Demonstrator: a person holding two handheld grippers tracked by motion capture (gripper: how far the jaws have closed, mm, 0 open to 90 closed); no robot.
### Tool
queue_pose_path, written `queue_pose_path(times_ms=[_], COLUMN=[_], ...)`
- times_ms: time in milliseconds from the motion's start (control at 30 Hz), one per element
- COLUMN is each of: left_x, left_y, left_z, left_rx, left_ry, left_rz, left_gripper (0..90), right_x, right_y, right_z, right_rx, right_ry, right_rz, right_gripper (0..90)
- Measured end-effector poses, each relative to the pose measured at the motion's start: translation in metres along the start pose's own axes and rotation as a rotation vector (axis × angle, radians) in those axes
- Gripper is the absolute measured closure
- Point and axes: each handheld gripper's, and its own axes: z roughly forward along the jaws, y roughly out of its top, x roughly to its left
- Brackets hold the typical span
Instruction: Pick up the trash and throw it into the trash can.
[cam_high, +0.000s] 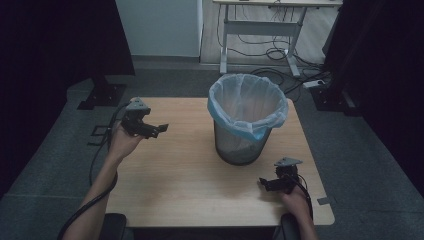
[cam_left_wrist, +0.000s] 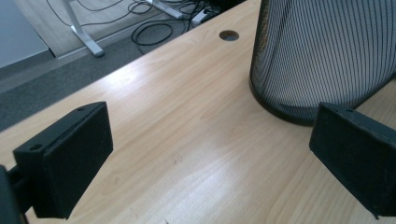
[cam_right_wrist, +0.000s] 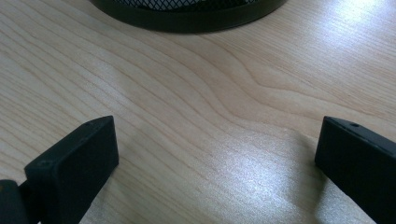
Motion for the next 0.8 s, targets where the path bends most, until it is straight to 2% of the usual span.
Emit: queue_pose_path(times_ms=[433,800], left_x=[-0.010,-0.025], left_y=[-0.055,-0.094], left_z=[0.012,0.029], left_rx=[0.007,0.050], left_ry=[-0.006,0.012], left_rz=[-0.029,-0.015], left_gripper=[0.0,0.0], right_x=[0.000,0.000], right_y=[0.000,0.000], right_z=[0.000,0.000], right_rx=[-0.001,-0.002], right_ry=[0.000,0.001], right_rz=[0.001,0.002], right_gripper=[0.0,0.0])
